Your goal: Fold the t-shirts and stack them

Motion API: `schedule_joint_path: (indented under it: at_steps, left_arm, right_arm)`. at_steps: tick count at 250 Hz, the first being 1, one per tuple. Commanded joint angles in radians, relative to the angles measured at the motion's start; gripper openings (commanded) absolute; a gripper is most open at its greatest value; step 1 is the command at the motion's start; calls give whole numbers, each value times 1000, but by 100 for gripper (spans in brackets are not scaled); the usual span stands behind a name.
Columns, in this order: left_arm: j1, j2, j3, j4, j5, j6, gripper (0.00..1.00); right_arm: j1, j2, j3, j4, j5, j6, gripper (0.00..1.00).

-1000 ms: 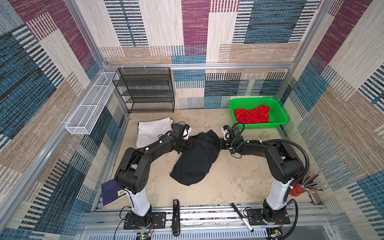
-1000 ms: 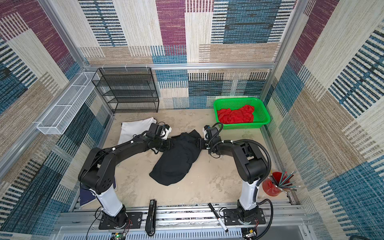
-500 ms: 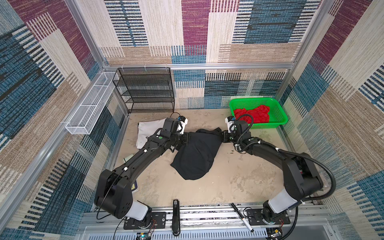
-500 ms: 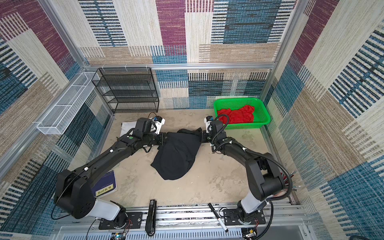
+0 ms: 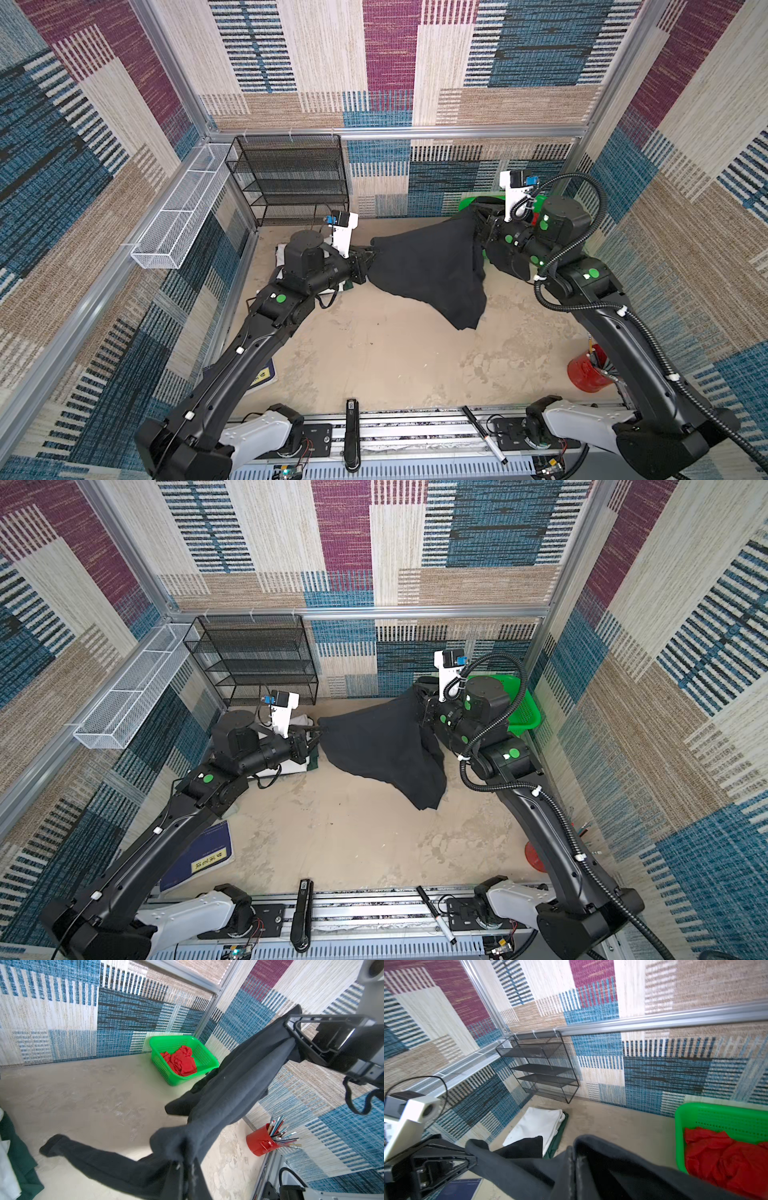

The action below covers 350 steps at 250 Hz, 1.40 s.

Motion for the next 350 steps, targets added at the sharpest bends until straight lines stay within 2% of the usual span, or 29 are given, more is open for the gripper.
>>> schedule_joint_path:
  at_steps: [1,34,69,76,85,90,101,114,126,137,147,157,199,218,238,280,324,335,350]
  left_arm:
    - [-14,-13,-89,74,17,-100,0]
    - [-77,-11,-221,156,-5,-176,0]
    - [-219,1,-326,225,-92,-229,0]
    - [-246,6,-337,226,-124,-235,0]
    - [-273,11,-345,206,-176,-243,0]
    - [-283,14,-349,186,-210,-250,0]
    - [-292,17,-359,137,-292,-277,0]
    - [-293,13,-376,85,-382,-311,0]
    - [-293,8,-391,55,-445,-318,0]
    - [-293,13,-397,33,-481,-307,0]
    - [-293,23,-397,22,-494,-293,0]
    - [-293,38,-397,28,-486,-272,0]
    - [-293,149,-344,76,-379,-234,0]
    - [-294,193,-314,79,-352,-234,0]
    - [-294,212,-307,90,-345,-241,0]
    - [-294,224,-285,61,-346,-219,0]
    - [-294,194,-289,52,-347,-221,0]
    - [-294,188,-298,58,-348,-224,0]
    - [-294,180,-303,58,-348,-228,0]
  right_arm:
    - [7,76,40,28,-38,17,0]
    - [8,290,106,103,-128,8,0]
    - [30,635,376,108,-238,-1,0]
    - [37,706,443,88,-256,-7,7]
    - [47,823,563,51,-283,-15,29]
    - [53,881,628,26,-297,-20,36]
    - [64,998,774,-41,-303,-34,45]
    - [80,1100,936,-142,-241,-56,59]
    - [93,1147,1038,-227,-181,-86,69]
    - [100,1145,1058,-276,-123,-99,76]
    - [102,1111,1004,-289,-69,-93,78]
    - [101,1045,883,-268,-18,-83,79]
    - [85,590,61,86,124,43,88]
    - [61,447,-187,97,166,99,85]
    - [46,354,-368,78,177,118,85]
    - [43,288,-571,91,193,136,86]
    - [43,351,-625,151,226,130,87]
    - [43,378,-617,155,228,125,83]
    - [43,416,-596,144,227,117,66]
